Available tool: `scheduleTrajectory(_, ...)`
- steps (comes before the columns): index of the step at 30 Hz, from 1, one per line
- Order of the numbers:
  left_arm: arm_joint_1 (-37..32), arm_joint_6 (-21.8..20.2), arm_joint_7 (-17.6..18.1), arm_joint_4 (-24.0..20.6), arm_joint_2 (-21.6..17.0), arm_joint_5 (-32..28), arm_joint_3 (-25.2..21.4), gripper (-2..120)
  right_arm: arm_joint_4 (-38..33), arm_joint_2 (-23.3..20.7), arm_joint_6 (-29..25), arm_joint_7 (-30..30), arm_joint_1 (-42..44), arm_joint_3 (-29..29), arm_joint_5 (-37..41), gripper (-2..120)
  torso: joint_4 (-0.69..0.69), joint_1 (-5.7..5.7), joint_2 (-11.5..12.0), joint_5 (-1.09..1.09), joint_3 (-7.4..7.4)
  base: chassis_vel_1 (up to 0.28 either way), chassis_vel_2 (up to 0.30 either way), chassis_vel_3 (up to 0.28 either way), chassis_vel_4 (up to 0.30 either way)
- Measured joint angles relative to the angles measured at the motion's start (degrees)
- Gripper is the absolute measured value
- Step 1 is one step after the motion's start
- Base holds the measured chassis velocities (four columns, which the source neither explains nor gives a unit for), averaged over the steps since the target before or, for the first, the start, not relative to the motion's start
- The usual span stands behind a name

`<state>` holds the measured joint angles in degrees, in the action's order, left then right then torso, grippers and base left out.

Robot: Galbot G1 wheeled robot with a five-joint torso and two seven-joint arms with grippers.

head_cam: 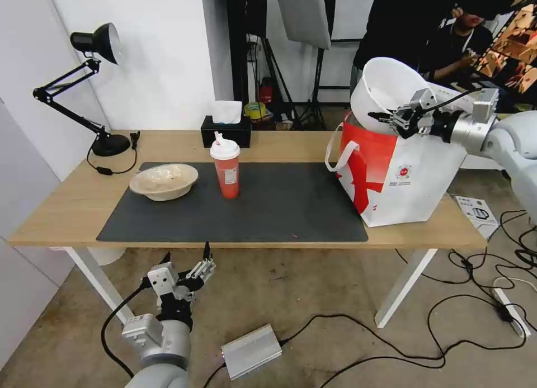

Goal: Pick up the trash from the table and place it into the takeout bag.

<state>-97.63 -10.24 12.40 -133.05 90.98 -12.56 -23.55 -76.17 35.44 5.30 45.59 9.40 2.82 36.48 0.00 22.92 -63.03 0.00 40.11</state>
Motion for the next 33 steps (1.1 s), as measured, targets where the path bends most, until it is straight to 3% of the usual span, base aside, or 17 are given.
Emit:
scheduleTrajectory(3,-0.01,0.03,0.00,0.00,0.12,0.17,0.14,100,-0.07,-0.10,0.00,-0.10,-0.01,-0.02,0.18,27,0.00,0.00,0.00,0.00,0.00,0.000,0.000,0.000,0.000)
scheduleTrajectory(8,-0.16,0.08,0.01,-0.15,0.21,0.38,0.21,100,-0.23,-0.35,0.01,-0.31,-0.41,-0.02,0.56,52,0.00,0.00,0.00,0.00,0.00,0.000,0.000,0.000,0.000)
scheduleTrajectory(13,-0.24,0.10,0.02,-0.27,0.18,0.42,0.19,100,-0.30,-0.48,0.01,-0.50,-0.45,-0.03,0.66,66,0.00,0.00,0.00,0.00,0.00,0.000,0.000,0.000,0.000)
scheduleTrajectory(16,-0.43,0.11,0.04,-0.38,0.17,0.49,0.23,100,-0.38,-0.58,0.01,-0.73,-0.39,-0.22,0.81,83,0.00,0.00,0.00,0.00,0.00,0.000,0.000,0.000,0.000)
scheduleTrajectory(18,-0.49,0.12,0.04,-0.44,0.16,0.51,0.23,100,-0.41,-0.61,0.01,-0.77,-0.38,-0.25,0.84,85,0.00,0.00,0.00,0.00,0.00,0.000,0.000,0.000,0.000)
scheduleTrajectory(21,-0.72,0.12,0.05,-0.71,0.08,0.58,0.25,100,-0.65,-0.75,0.00,-0.94,-0.43,-0.27,0.94,97,0.00,0.00,0.00,0.00,0.00,0.000,0.000,0.000,0.000)
scheduleTrajectory(33,-1.59,0.17,0.07,-1.33,0.04,0.89,0.31,100,-2.18,-1.28,0.05,-1.98,-0.10,-0.62,1.99,100,0.00,0.00,0.00,0.00,0.00,0.000,0.000,0.000,0.000)
